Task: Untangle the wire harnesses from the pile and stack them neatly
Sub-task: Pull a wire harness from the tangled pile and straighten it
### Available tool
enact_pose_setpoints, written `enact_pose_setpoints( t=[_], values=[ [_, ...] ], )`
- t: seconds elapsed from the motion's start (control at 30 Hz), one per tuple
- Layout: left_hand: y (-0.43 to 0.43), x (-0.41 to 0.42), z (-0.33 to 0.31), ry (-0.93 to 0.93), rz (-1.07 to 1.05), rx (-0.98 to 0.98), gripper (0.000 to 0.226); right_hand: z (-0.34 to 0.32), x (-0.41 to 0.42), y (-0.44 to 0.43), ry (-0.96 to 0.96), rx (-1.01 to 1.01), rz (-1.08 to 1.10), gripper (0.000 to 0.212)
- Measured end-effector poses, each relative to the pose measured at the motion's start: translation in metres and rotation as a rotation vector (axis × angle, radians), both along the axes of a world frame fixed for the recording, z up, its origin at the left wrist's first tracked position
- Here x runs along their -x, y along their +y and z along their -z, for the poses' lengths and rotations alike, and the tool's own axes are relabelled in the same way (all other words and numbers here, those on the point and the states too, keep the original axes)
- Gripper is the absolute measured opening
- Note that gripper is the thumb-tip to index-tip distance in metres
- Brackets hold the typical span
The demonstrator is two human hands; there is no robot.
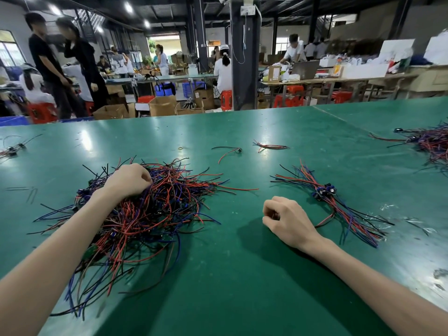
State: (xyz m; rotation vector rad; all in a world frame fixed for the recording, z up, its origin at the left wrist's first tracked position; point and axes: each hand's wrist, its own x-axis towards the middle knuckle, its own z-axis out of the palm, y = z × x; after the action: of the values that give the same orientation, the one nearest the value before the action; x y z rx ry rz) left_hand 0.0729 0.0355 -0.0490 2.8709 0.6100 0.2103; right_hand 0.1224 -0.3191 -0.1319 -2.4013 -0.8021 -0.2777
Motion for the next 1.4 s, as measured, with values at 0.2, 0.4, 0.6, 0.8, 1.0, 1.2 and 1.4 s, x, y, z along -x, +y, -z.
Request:
enact_pose_setpoints(
  t=[0.2, 0.4, 0.6, 0.8, 1.0, 1.2, 1.4],
  values=[
    [-0.007, 0.006, -0.011, 0.072, 0.042, -0.034, 0.010, 0.000, 0.002, 0.001, -0.004, -0.006, -0.006, 0.013],
    [-0.020, 0.014, -0.031, -0.153, -0.095, -0.003, 0.022, 0.001, 0.001, 0.001, -0.016, -0.049, -0.006, 0.014],
    [-0.041, 0.019, -0.060, -0.550, -0.063, 0.068, 0.017, 0.002, -0.001, 0.001, -0.031, -0.037, -0.001, 0.015],
    [-0.057, 0.027, -0.071, -0.738, -0.010, -0.060, 0.019, 0.003, 0.000, 0.002, -0.012, -0.061, -0.001, 0.016],
    [-0.101, 0.032, -0.053, -0.812, 0.144, 0.766, 0.015, 0.000, 0.002, 0.004, 0.075, -0.183, 0.001, 0.025],
    [-0.160, 0.027, -0.014, -0.608, 0.205, 1.544, 0.013, -0.007, 0.006, 0.008, 0.169, -0.281, 0.001, 0.026],
    [-0.199, 0.013, 0.023, -0.422, 0.171, 1.703, 0.028, -0.014, 0.009, 0.012, 0.392, -0.393, 0.000, 0.026]
  ],
)
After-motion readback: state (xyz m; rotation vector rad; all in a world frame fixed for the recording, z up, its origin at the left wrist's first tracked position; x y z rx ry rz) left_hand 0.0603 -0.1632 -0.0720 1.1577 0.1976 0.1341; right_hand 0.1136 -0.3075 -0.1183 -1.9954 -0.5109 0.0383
